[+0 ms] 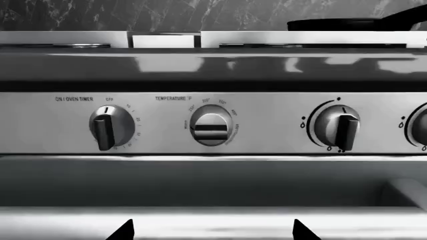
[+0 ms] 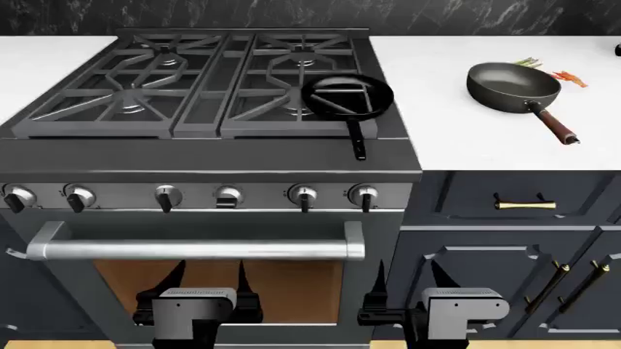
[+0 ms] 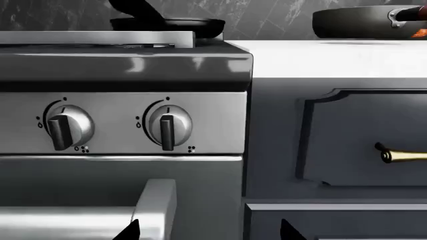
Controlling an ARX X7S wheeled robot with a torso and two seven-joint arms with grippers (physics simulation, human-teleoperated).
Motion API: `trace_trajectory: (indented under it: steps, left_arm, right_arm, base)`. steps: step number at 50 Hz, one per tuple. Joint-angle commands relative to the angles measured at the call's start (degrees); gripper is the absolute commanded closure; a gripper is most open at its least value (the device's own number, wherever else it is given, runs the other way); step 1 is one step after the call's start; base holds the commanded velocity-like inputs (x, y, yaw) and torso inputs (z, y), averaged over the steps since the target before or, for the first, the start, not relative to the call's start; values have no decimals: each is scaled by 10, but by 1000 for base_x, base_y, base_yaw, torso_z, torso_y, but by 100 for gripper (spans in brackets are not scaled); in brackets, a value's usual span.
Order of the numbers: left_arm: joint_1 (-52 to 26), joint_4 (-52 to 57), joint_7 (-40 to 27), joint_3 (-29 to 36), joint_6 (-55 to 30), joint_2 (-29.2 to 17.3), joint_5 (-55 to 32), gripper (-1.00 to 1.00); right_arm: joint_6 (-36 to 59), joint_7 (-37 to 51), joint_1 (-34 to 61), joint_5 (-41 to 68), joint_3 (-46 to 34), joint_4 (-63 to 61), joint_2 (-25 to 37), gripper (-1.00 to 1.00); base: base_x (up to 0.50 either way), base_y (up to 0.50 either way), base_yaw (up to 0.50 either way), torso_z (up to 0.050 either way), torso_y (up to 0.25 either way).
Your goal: Place both pans onto different burners. Then place the asparagus and the shrimp on different pans.
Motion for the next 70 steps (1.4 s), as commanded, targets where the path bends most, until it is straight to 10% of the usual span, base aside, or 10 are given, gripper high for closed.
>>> trace_trajectory:
  steps: [1, 70]
  left_arm:
    - [-1, -2, -8, 10, 1, -9, -11, -100]
    - [-5, -45, -43, 91, 32, -63, -92, -100]
  right_arm:
    - [2, 11, -1, 5, -16, -3, 9, -100]
    - [-33, 56, 12, 101, -83, 56, 58, -100]
  base:
    - [0, 0, 0, 0, 0]
    - [0, -78, 0, 28, 0]
